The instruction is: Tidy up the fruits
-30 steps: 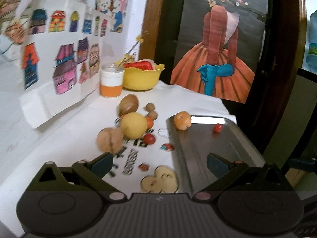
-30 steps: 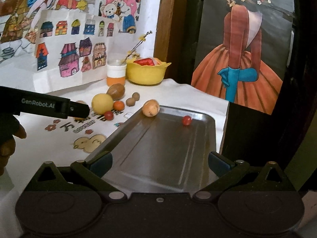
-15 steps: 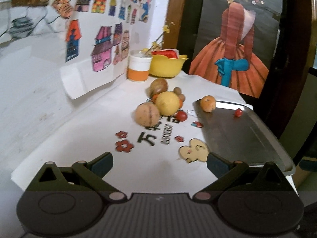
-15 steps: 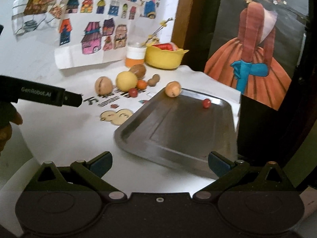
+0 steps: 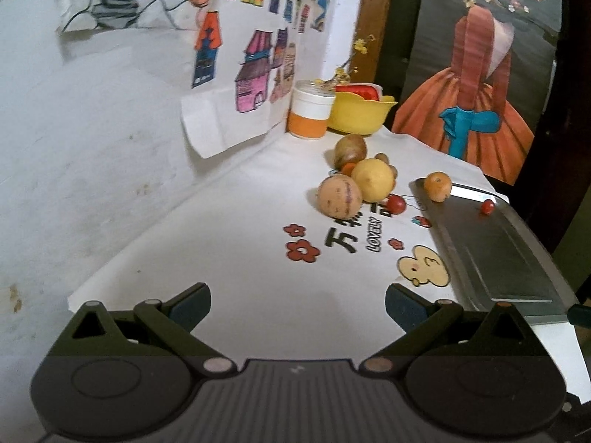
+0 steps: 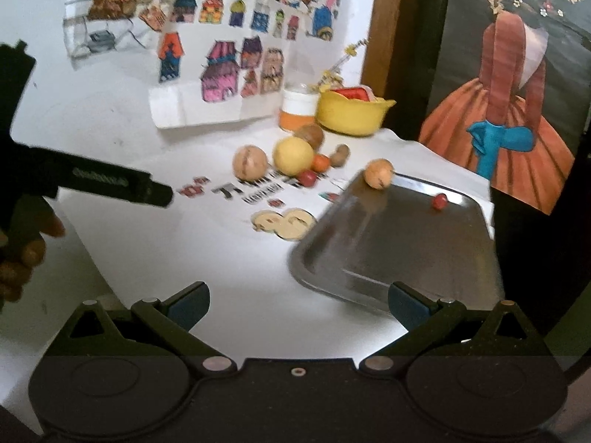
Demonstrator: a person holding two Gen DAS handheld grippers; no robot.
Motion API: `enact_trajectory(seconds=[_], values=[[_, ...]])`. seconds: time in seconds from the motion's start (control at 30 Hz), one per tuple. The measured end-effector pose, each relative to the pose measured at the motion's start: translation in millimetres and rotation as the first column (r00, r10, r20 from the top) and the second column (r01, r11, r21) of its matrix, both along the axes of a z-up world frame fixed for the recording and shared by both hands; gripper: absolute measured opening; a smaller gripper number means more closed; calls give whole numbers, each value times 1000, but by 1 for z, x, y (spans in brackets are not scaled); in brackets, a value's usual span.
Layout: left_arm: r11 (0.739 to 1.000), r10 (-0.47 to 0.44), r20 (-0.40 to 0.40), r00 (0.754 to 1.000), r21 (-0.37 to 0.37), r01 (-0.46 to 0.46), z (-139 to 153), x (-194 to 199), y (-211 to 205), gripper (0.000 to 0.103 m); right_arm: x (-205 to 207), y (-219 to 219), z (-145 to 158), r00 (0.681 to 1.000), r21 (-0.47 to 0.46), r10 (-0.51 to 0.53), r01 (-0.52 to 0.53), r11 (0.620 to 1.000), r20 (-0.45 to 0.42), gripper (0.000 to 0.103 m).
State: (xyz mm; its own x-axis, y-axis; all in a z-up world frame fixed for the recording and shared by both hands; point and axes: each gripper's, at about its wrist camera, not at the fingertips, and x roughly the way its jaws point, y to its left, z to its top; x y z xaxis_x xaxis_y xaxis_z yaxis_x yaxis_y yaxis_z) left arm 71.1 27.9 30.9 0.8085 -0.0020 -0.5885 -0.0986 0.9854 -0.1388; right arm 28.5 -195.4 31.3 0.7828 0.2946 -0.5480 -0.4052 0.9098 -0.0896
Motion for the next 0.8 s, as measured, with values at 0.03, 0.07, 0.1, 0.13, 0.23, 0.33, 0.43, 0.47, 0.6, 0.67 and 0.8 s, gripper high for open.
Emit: enact_trajectory(seconds=[0.03, 0.07, 0.1, 0.13, 0.23, 0.33, 0.43, 0.47, 0.6, 0.67, 0.8], values=[[1000, 5, -2, 1000, -3, -5, 0, 0, 2, 103, 1, 4, 0, 1000, 3, 5, -5, 1000, 3, 102], [1000, 9, -4, 1000, -6, -9, -1, 1, 4, 103, 2, 7, 0, 1000, 5, 10, -10, 1000, 4, 102], [1000, 12, -5, 1000, -9, -12, -1, 2, 6, 103, 4, 11, 0, 1000, 4, 17, -17, 1000, 4, 102], [1000, 14, -7, 1000, -11, -14, -2, 2, 8, 103, 5, 14, 0, 1000, 2, 22, -22, 1000, 3, 102], [1000, 19, -10, 1000, -15, -20, -3, 4, 13, 103, 10, 24, -1, 999, -6, 35, -35, 999, -1, 102], [999, 24, -13, 1000, -21, -24, -5, 7, 17, 103, 15, 31, -4, 999, -17, 50, -50, 999, -9, 102], [999, 28, -12, 1000, -31, -29, -6, 10, 21, 103, 20, 36, -7, 998, -31, 61, -61, 998, -17, 102], [999, 28, -11, 1000, -34, -28, -6, 11, 23, 103, 22, 38, -8, 998, -36, 64, -65, 997, -21, 102], [998, 30, -17, 999, -50, -31, -9, 18, 27, 103, 30, 44, -9, 997, -49, 78, -79, 996, -24, 102], [998, 28, -17, 999, -56, -29, -10, 22, 28, 103, 35, 46, -9, 997, -56, 79, -80, 995, -18, 102], [998, 23, -6, 1000, -65, -23, -8, 32, 30, 103, 50, 46, -4, 998, -67, 64, -63, 996, 3, 102]])
